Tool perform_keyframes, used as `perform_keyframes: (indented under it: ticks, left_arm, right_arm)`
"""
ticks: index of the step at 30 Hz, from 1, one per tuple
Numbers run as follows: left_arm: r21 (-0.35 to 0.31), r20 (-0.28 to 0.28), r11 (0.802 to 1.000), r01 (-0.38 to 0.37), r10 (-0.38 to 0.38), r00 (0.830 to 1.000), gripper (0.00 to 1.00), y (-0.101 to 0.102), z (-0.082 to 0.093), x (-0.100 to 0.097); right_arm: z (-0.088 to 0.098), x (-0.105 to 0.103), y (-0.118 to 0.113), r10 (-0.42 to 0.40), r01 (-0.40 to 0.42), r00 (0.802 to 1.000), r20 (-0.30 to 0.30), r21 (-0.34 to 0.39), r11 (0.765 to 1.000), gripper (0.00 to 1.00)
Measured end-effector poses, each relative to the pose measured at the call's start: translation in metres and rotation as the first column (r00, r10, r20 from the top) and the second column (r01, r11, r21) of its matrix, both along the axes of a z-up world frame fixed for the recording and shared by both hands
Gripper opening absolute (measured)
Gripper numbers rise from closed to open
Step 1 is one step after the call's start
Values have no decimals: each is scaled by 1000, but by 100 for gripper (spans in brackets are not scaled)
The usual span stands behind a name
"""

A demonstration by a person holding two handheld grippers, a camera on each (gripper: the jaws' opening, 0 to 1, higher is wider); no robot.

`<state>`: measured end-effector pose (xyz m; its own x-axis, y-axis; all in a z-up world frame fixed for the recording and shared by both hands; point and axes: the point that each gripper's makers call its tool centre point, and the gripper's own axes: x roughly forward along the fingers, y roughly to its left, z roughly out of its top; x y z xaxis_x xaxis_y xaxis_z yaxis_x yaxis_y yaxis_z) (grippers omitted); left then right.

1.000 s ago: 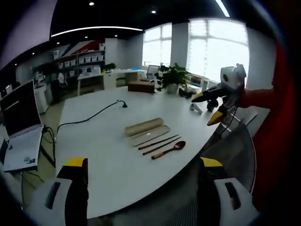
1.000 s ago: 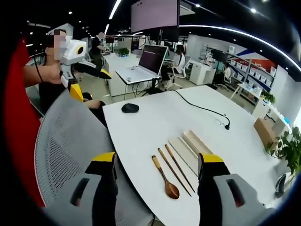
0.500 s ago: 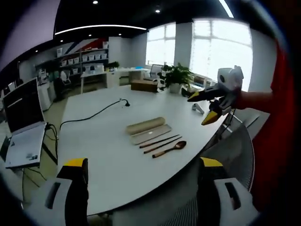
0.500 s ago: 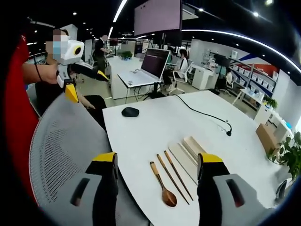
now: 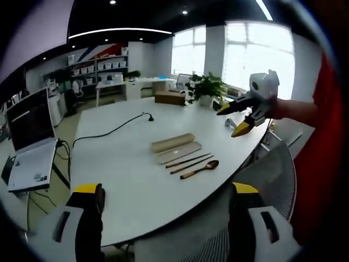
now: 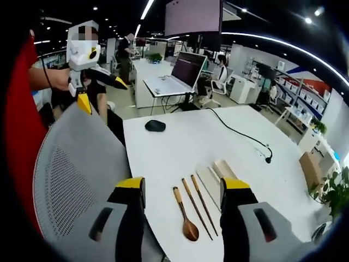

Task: Arrange the utensils inside the cutlery case until each visible utensil rests in its matching compartment.

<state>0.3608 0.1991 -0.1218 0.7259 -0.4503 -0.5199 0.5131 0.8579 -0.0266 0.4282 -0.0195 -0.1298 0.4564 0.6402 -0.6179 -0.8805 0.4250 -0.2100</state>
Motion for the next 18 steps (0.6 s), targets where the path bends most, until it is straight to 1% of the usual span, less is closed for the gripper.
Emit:
perform_keyframes:
  ticks: [3,5,6,7,8,9,10,12,13,14,18]
  left_arm:
    - [13,-5,1000,-8,8,1000,99,3,-2,0]
    - [17,-17,1000,-12,12,1000,100,5,-4,0]
    - [20,-8,1000,-13,13,1000,100,5,-3,0]
    - [13,24,1000,-15,15,1000,100,5,0,1]
    - [4,11,1000,-20,20,1000,100,5,-4,0]
    - [-24,-50,999,-34,32,998,99,3,-12,-3]
    - [-27,-65,999,-31,29,997,100,3,-14,-4]
    - [7,-29,1000,-4,4,1000,99,3,-11,0]
    - [44,-4,999,5,-5,1000,99,5,-8,1]
    - [42,-12,999,5,-4,1000,99,4,-8,0]
    - [6,-8,1000,24,-24,1000,99,0,-4,-5]
  right_arm:
    - [-6,3,0,-10,10,1000,7,-28,1000,50]
    - [-12,4,-1,-13,12,1000,-11,-60,998,49]
    - [-13,4,-1,-12,11,1000,-17,-72,997,50]
    - [-13,3,0,-7,7,1000,-7,-66,998,50]
    - [-13,4,1,-11,11,1000,-4,-56,998,50]
    - [-16,5,0,-36,34,999,-29,-53,998,50]
    - [-18,5,-1,-42,40,998,-38,-54,998,49]
    - [-14,6,0,-39,38,999,-22,-46,998,49]
    - [-14,7,0,-41,40,999,-20,-45,998,48]
    - [-14,8,-1,-43,42,999,-21,-44,998,48]
    - [-12,9,-3,-43,42,999,-23,-46,998,45]
